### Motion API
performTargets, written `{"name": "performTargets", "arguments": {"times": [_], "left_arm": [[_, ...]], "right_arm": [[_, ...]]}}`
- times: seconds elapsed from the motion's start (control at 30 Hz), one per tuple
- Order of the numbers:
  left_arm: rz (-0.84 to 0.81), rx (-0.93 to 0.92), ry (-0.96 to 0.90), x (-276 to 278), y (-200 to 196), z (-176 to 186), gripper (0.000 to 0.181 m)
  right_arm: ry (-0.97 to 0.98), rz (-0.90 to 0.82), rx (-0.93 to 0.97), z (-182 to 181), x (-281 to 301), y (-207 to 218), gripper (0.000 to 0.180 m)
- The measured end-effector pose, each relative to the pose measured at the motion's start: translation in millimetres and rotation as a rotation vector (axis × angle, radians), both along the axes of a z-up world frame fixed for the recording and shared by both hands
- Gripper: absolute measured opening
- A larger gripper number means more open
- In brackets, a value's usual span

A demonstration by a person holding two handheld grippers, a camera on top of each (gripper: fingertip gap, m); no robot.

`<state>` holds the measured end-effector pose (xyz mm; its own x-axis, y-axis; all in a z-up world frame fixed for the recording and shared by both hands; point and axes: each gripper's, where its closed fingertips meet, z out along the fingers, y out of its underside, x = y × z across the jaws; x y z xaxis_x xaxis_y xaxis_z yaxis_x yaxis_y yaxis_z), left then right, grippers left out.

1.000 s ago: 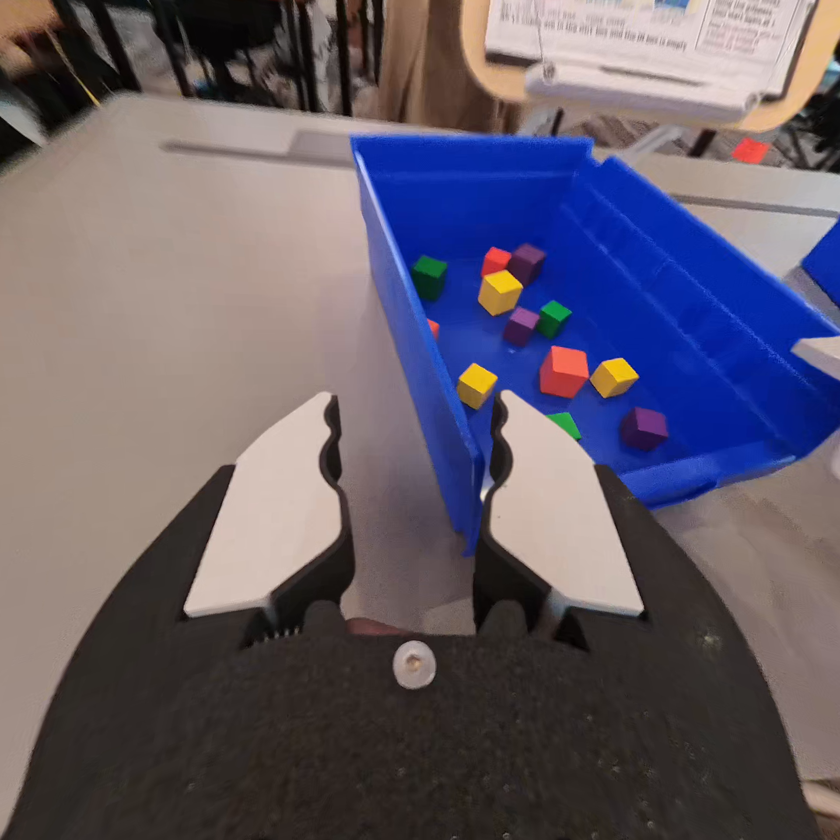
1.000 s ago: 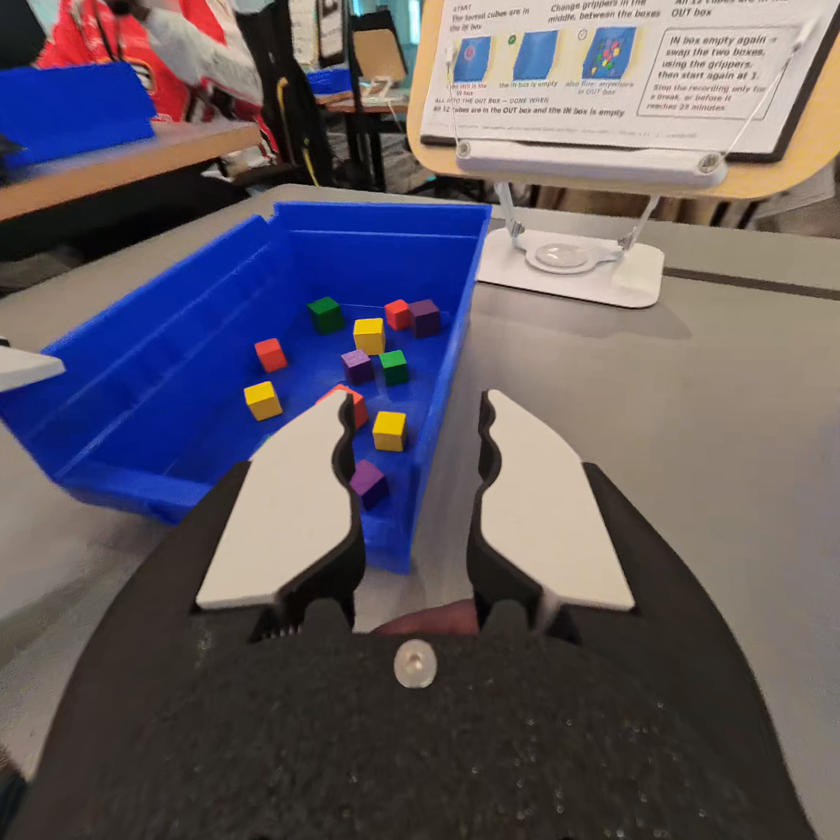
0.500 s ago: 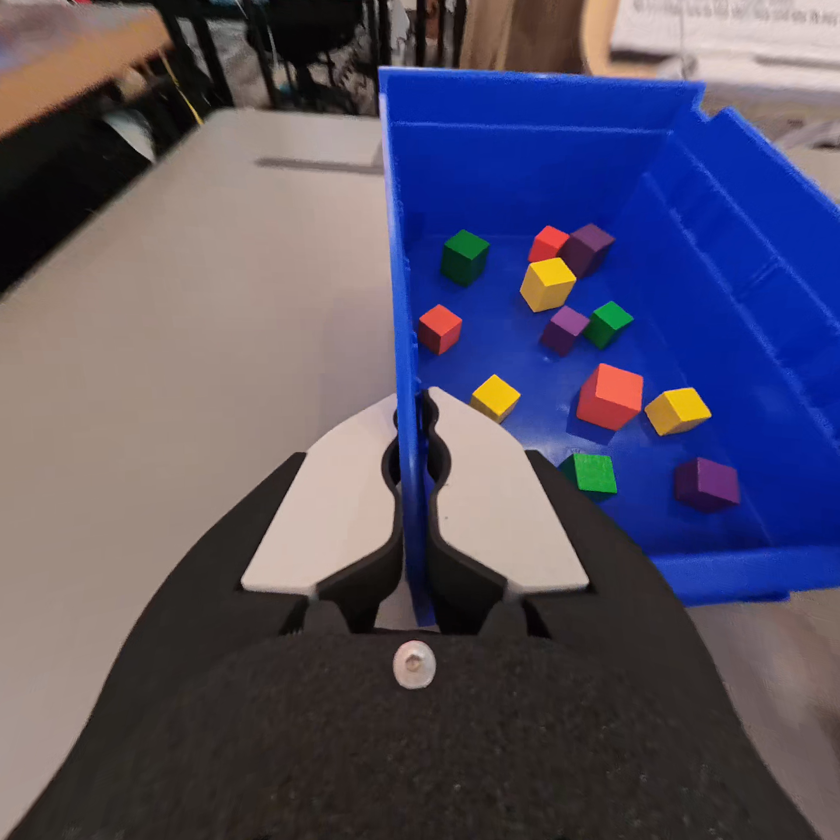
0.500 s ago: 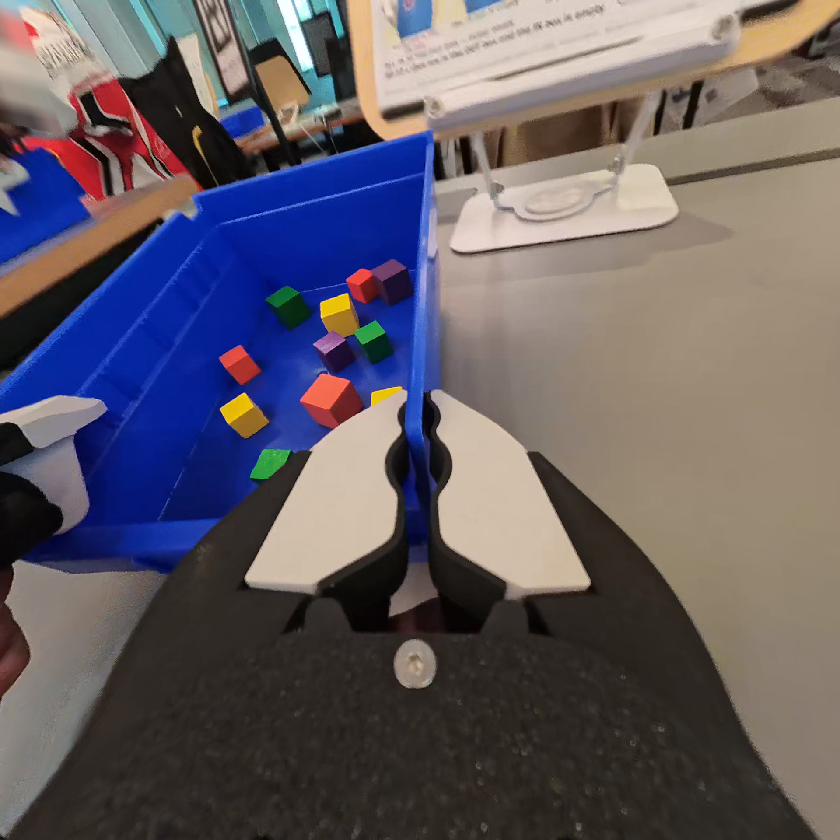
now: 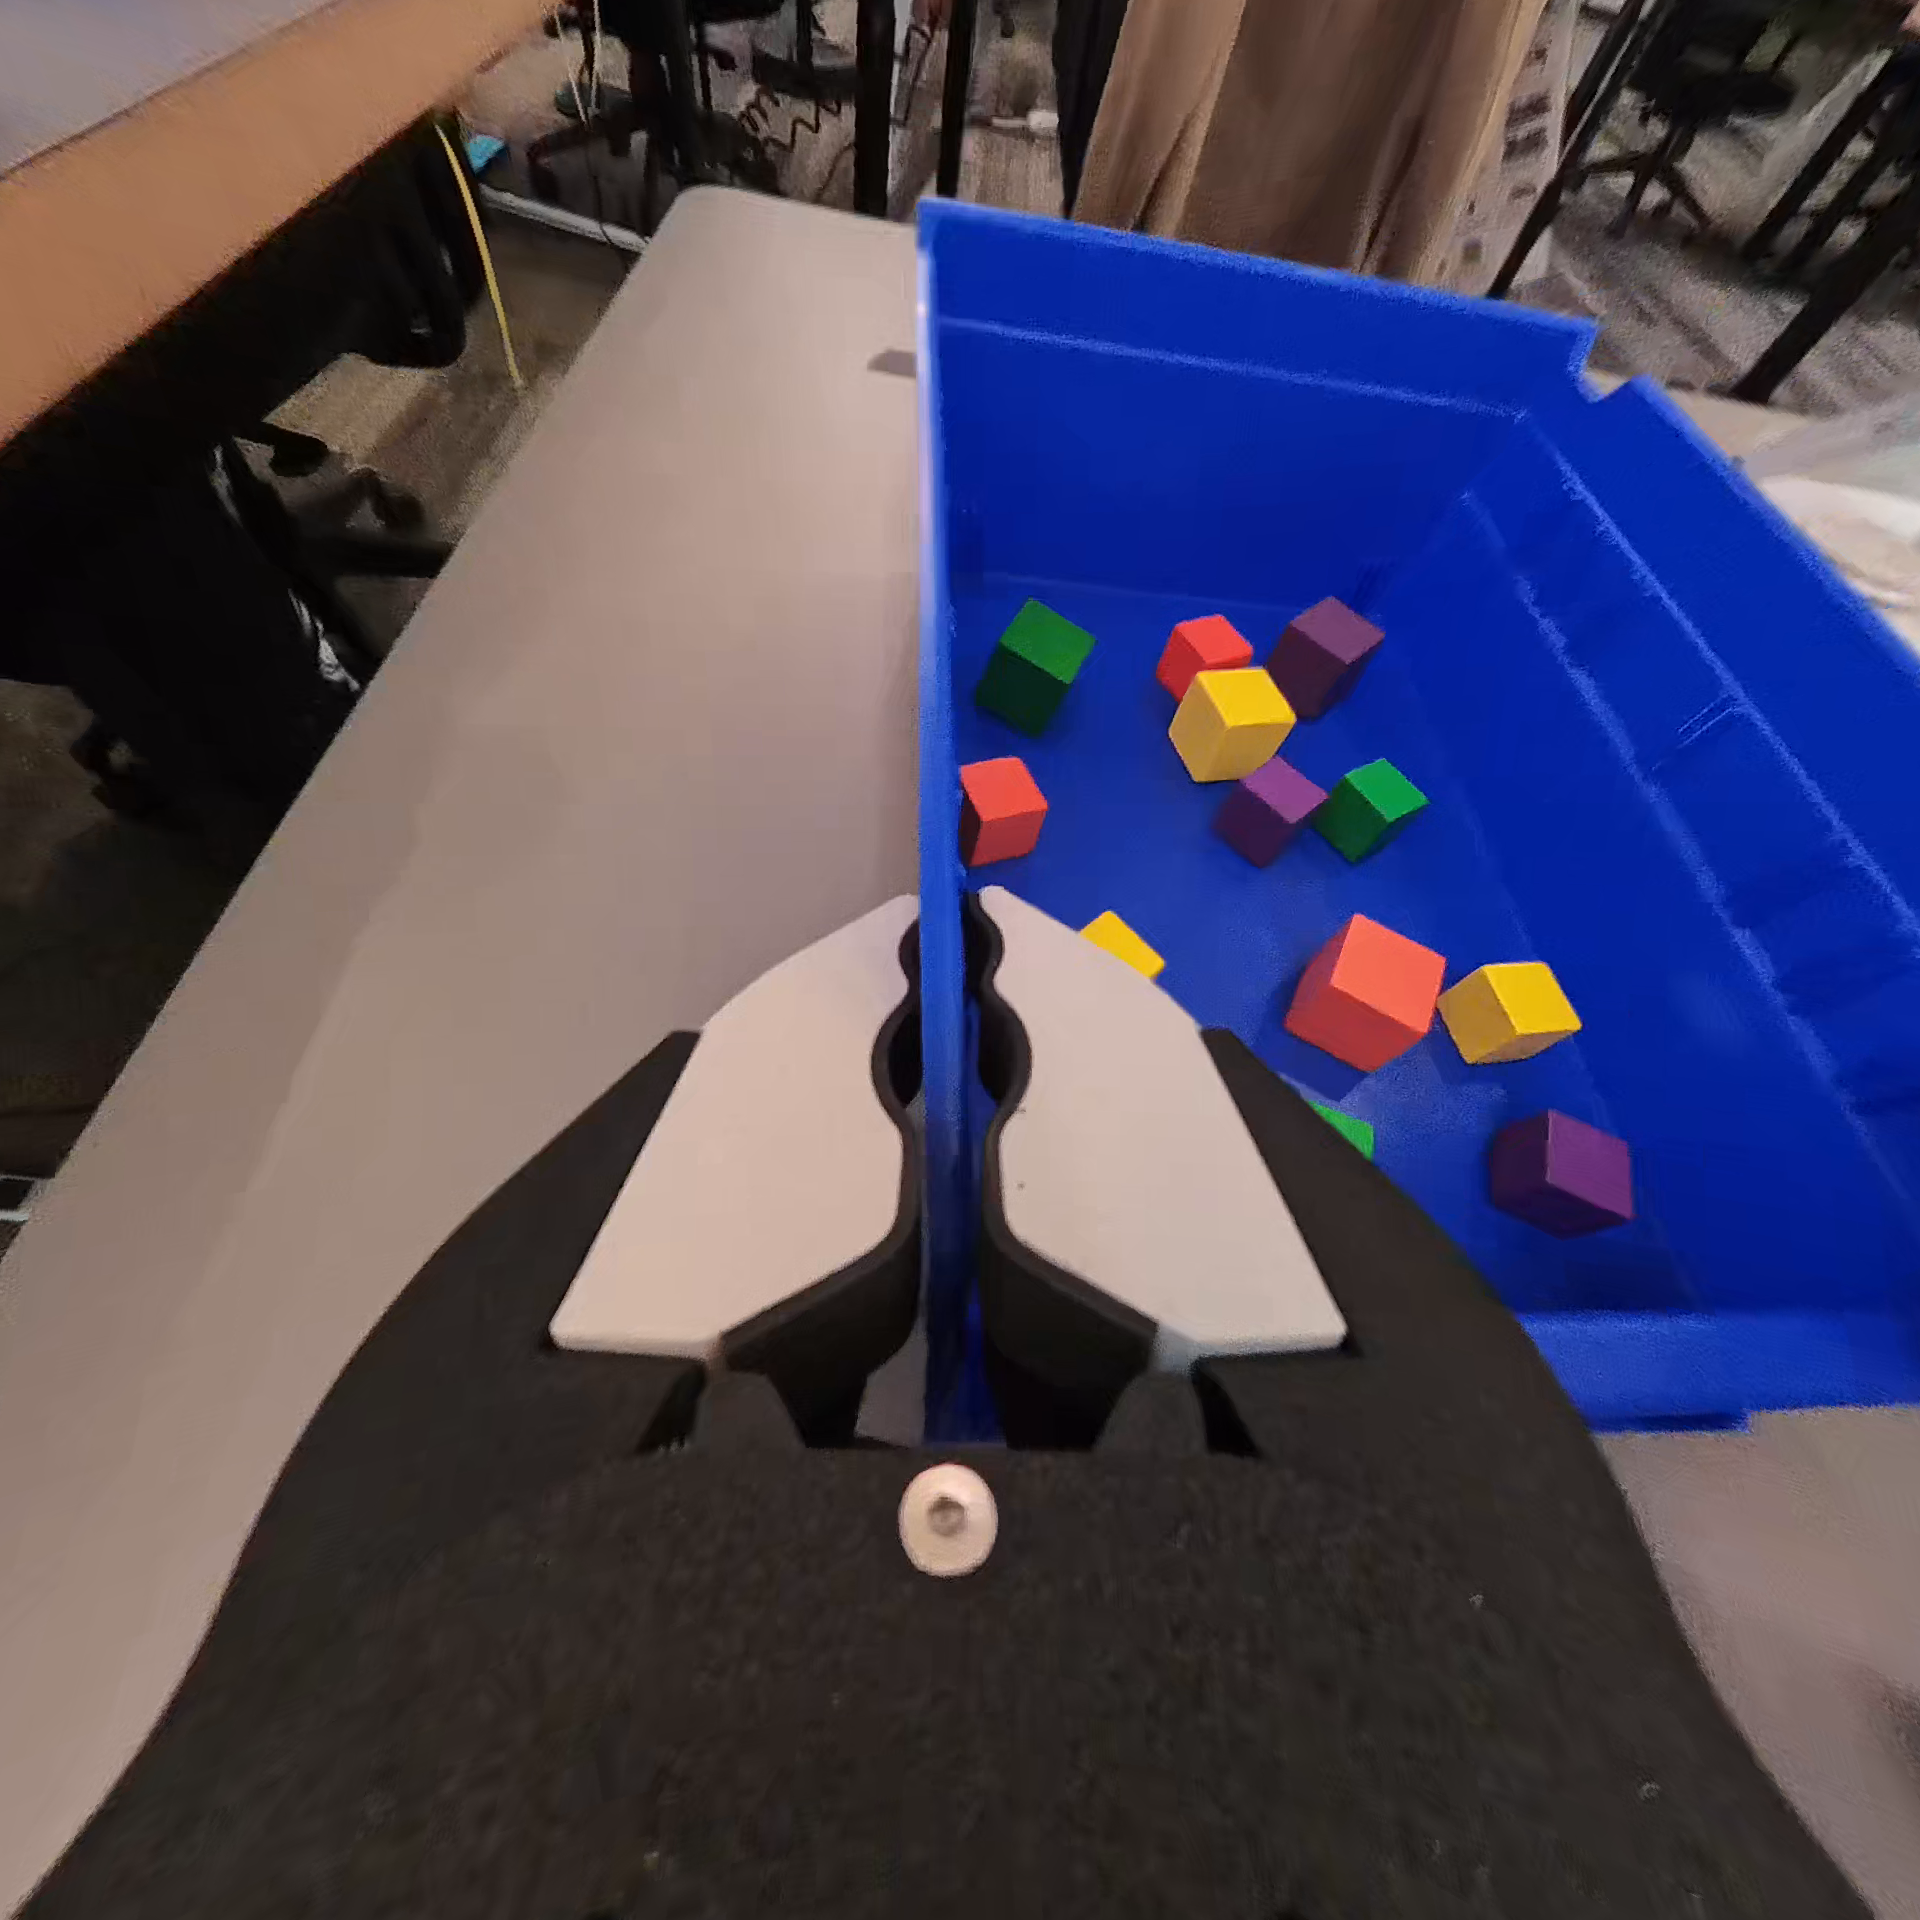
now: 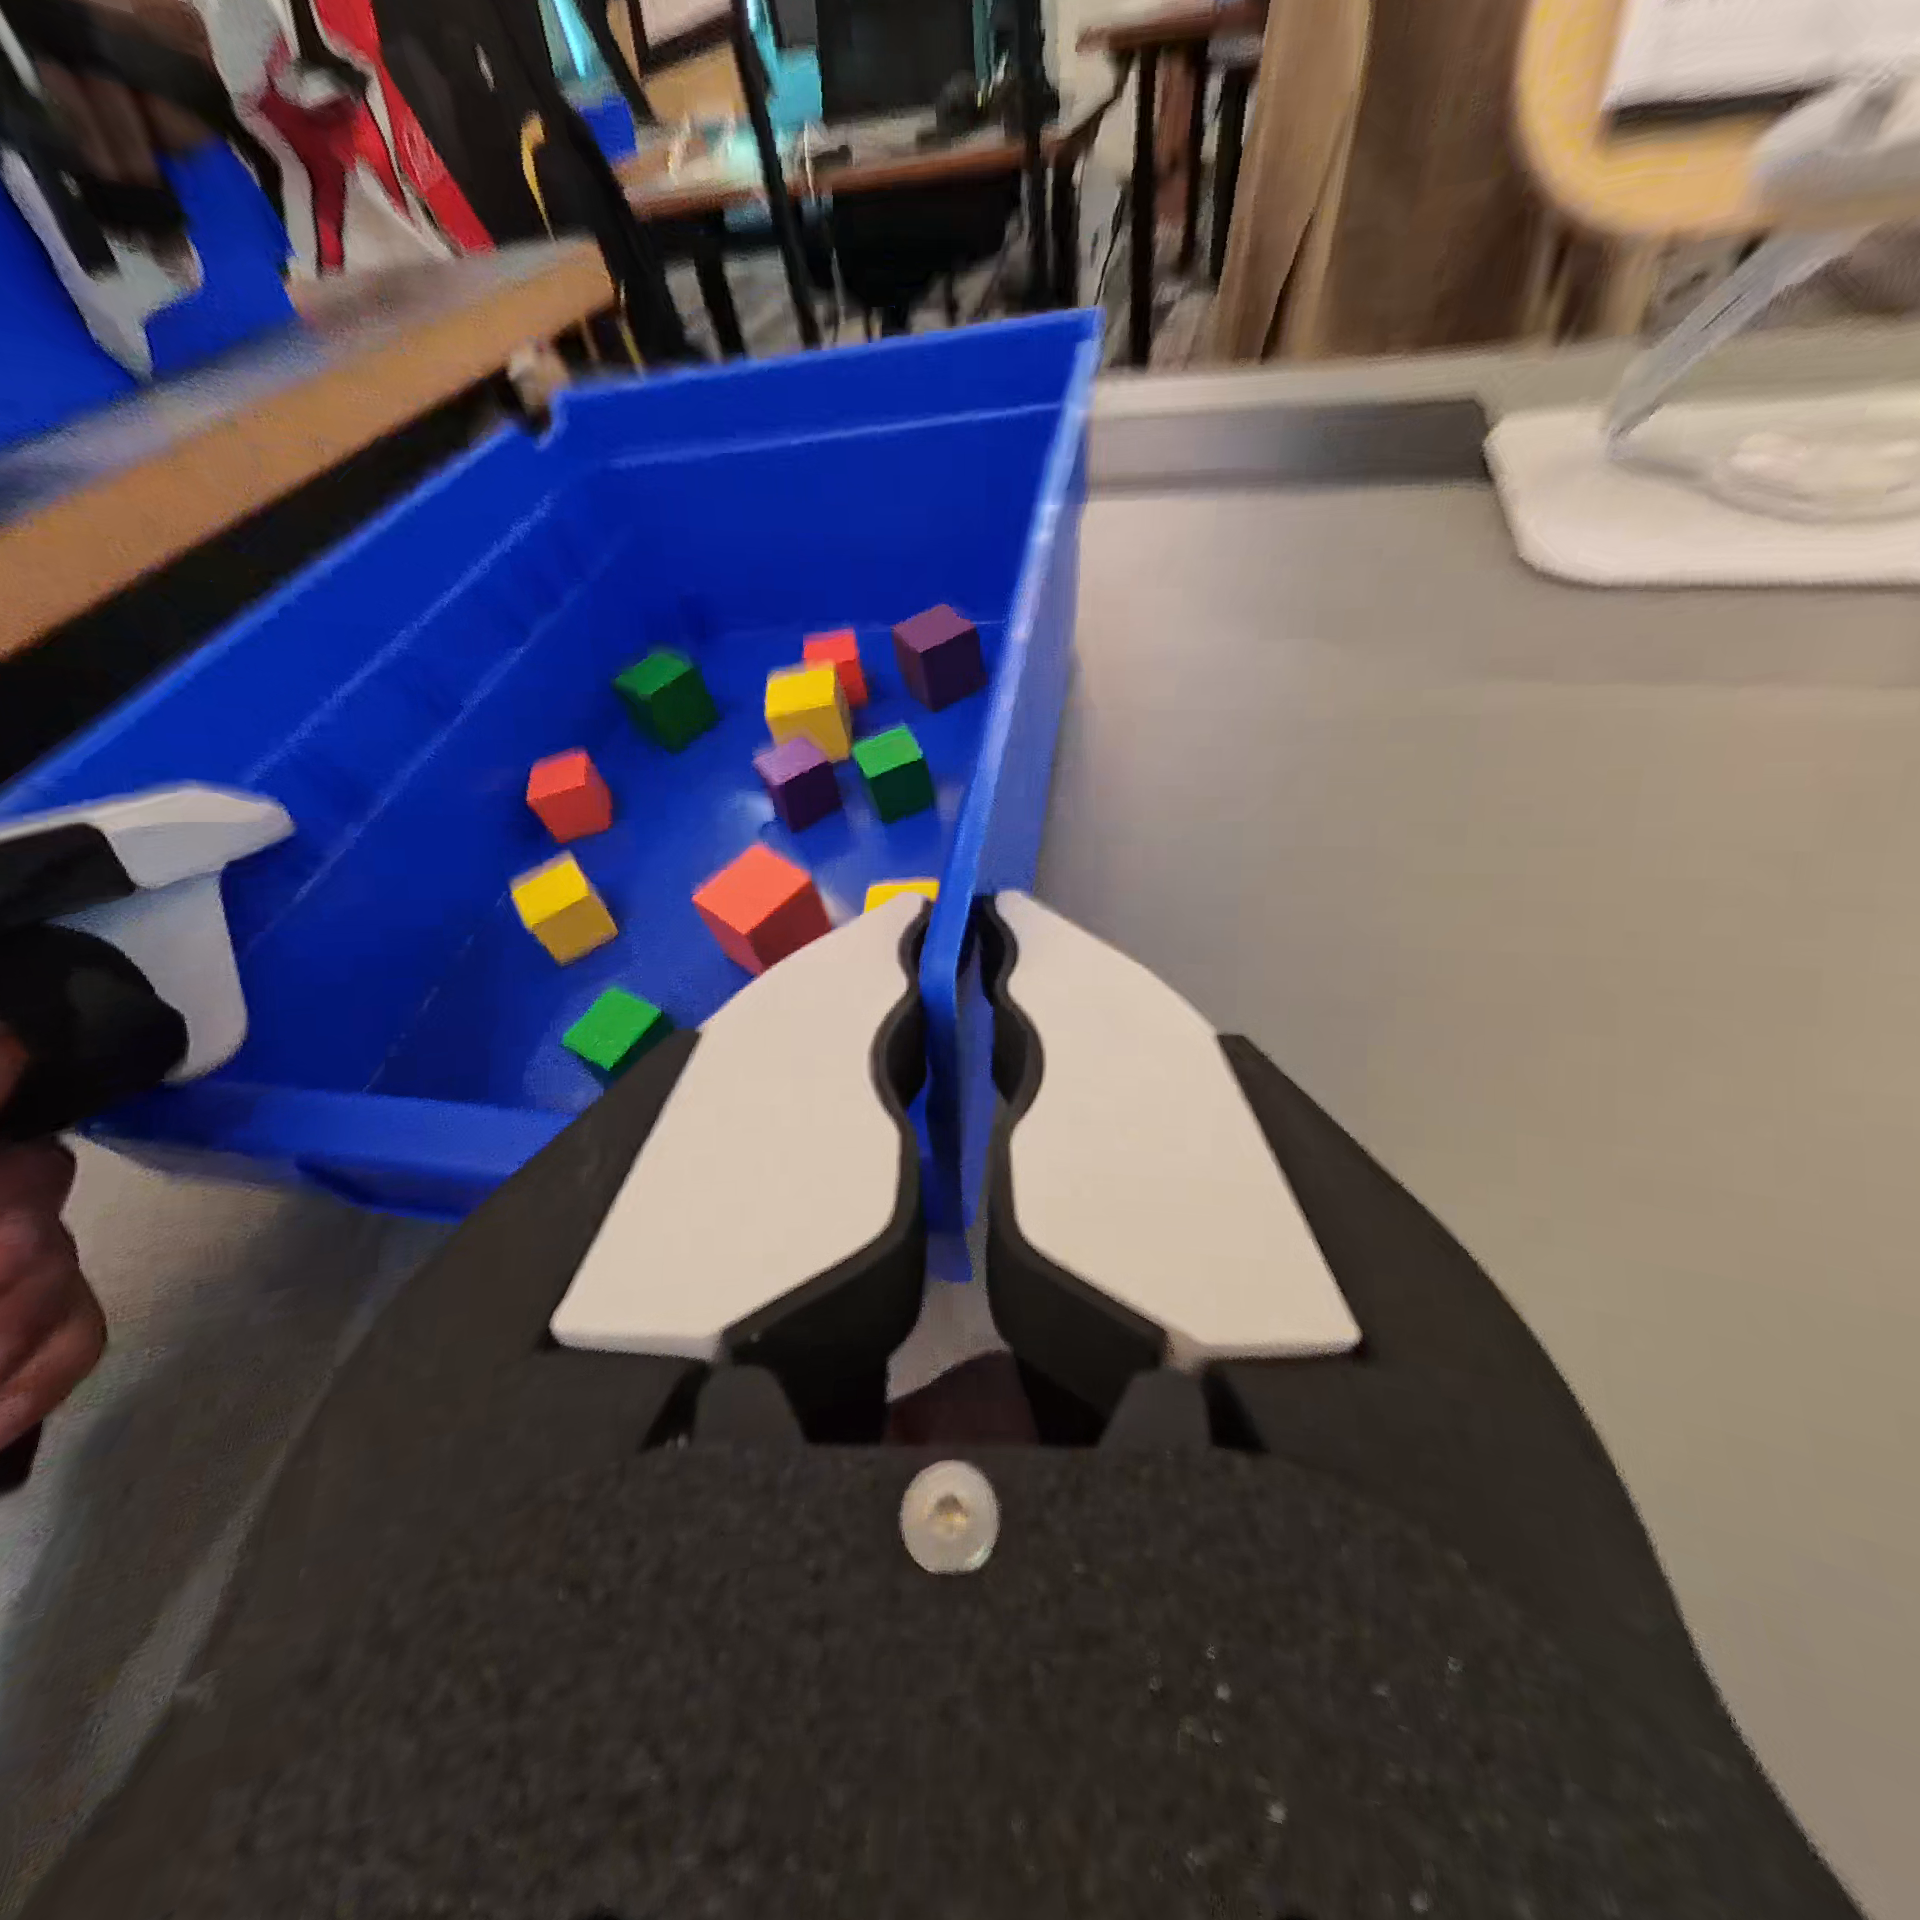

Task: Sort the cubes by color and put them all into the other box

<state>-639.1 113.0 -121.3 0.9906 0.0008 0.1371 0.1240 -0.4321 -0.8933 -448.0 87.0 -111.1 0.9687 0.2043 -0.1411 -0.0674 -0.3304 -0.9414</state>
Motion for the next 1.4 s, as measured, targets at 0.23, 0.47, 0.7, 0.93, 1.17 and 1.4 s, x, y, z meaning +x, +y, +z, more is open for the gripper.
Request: {"name": "performTargets", "arguments": {"times": [0.23,0.47,0.7,0.93,1.17,1.4], "left_arm": [[-0.006,0.027,0.031,0,11,0,0.005],[0.071,0.022,0.054,-16,-1,13,0.035],[-0.119,0.320,-0.054,98,-95,112,0.040],[-0.965,0.139,-0.321,434,-178,76,0.053],[-1.181,0.071,-0.179,642,-139,38,0.063],[-1.107,0.007,-0.175,719,-103,8,0.075]], "right_arm": [[0.034,0.112,0.020,-5,-7,5,0.026],[0.030,0.262,0.073,20,8,-33,0.049],[-0.081,0.420,0.221,62,163,-114,0.046],[-0.088,0.012,0.162,47,433,-107,0.046],[-0.137,-0.431,0.097,40,658,-103,0.046],[-0.043,-0.358,-0.048,-5,709,-75,0.042]]}}
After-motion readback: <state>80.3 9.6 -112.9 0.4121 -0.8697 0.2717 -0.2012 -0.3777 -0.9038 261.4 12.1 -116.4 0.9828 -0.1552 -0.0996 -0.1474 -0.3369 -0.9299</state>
